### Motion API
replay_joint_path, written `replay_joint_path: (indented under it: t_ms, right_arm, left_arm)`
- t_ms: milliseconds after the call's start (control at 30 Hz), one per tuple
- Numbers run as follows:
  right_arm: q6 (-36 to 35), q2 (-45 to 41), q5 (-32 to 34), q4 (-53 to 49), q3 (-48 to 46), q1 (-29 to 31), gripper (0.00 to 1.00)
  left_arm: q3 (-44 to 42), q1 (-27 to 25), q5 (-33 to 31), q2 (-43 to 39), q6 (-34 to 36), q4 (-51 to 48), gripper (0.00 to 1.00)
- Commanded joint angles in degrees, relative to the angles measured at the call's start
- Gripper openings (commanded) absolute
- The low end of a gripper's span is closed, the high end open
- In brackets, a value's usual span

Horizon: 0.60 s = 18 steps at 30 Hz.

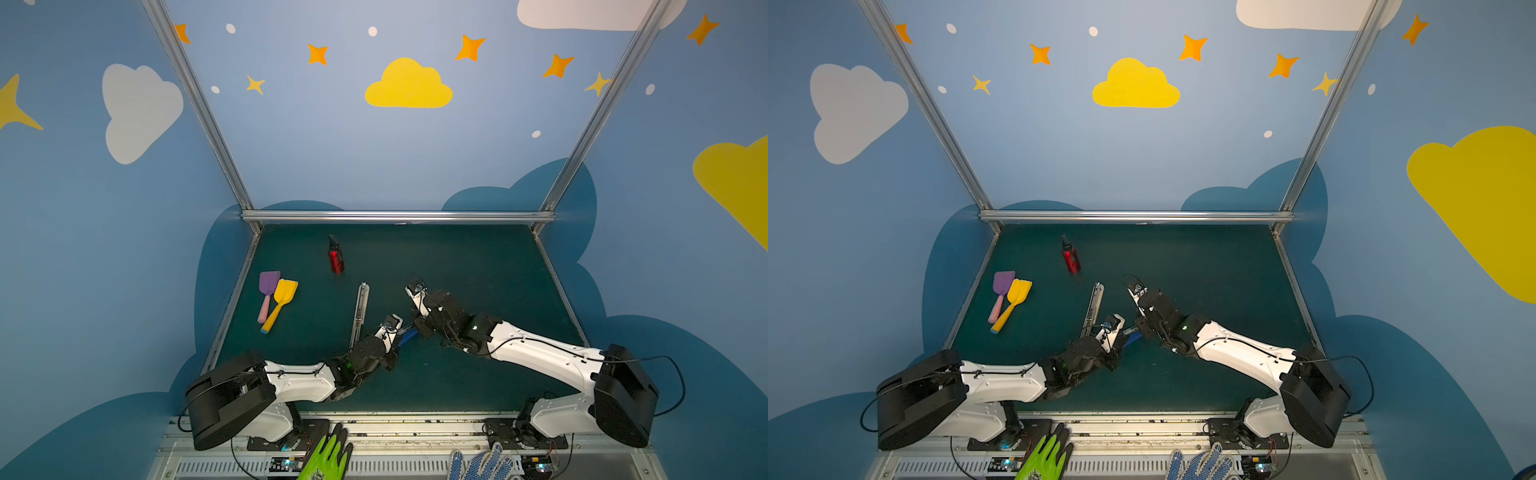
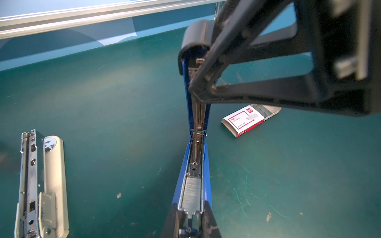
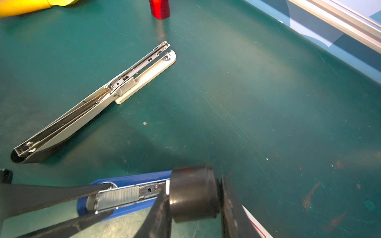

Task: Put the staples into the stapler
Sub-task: 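Press the blue stapler's top arm down with the right gripper onto the base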

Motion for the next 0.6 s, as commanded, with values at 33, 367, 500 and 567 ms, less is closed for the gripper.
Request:
replay_joint_path:
  t_ms: [33,367,500,567]
  right_arm:
    - [10.29,0.05,-21.87,0.99,1.82,5.93,0.33]
    - [10.67,-0.99,-21.51,0.84,1.77,6.04,0.41]
    - [10.79,-1.62,-20.8,0.37,1.73,6.04,0.44]
    - [10.83,-1.97,-20.47,0.12,1.57,6.03,0.47]
  left_arm:
    - [4.06,0.24,2.35,-1.04,-1.38,6.71,0.04]
    - [4.78,0.59,2.79,-1.31,-1.46,5.84,0.04]
    - [4.89,0.78,2.71,-1.33,-1.55,5.35,0.04]
    - [4.89,0.78,2.53,-1.31,-1.51,5.13,0.04]
